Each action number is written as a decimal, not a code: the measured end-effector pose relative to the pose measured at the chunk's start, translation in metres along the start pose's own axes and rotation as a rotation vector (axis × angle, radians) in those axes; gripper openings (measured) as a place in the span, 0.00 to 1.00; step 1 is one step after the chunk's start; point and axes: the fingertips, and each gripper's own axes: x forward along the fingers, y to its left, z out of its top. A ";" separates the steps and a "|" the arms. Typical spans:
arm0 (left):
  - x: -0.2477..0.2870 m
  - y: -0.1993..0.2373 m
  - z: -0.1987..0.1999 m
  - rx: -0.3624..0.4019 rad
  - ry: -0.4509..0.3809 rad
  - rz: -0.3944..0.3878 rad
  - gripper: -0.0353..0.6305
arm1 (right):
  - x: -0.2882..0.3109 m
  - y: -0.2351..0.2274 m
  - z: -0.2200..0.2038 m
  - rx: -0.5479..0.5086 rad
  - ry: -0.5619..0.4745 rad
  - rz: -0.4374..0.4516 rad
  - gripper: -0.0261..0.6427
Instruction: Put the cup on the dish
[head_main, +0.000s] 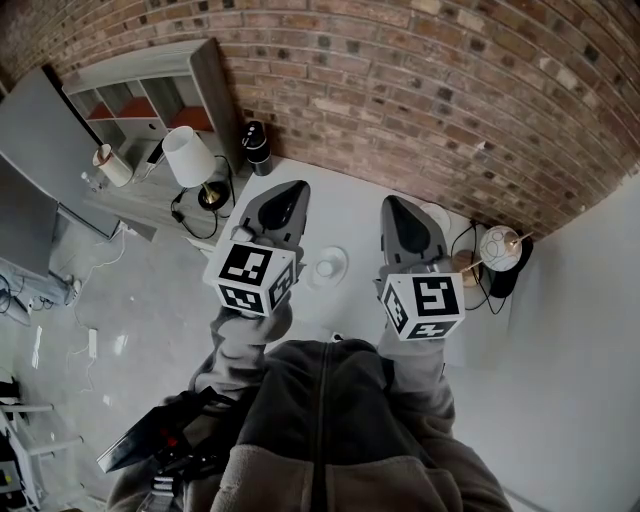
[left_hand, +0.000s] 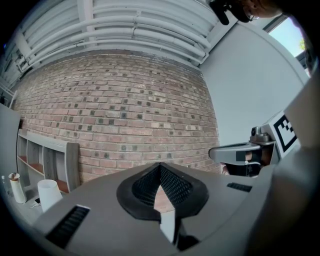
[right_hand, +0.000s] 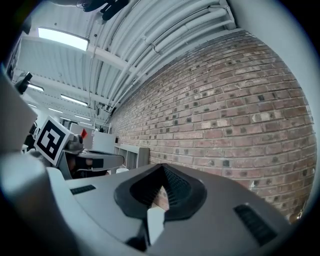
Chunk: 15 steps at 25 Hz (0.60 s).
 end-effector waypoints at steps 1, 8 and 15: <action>0.001 -0.001 -0.001 0.000 0.001 -0.002 0.06 | 0.000 -0.001 0.000 0.000 0.000 -0.002 0.04; 0.003 -0.002 -0.004 0.003 0.006 0.002 0.06 | -0.001 -0.004 -0.005 0.002 0.013 -0.009 0.04; 0.005 -0.005 -0.010 0.009 0.022 0.002 0.06 | -0.002 -0.005 -0.012 0.013 0.026 -0.010 0.04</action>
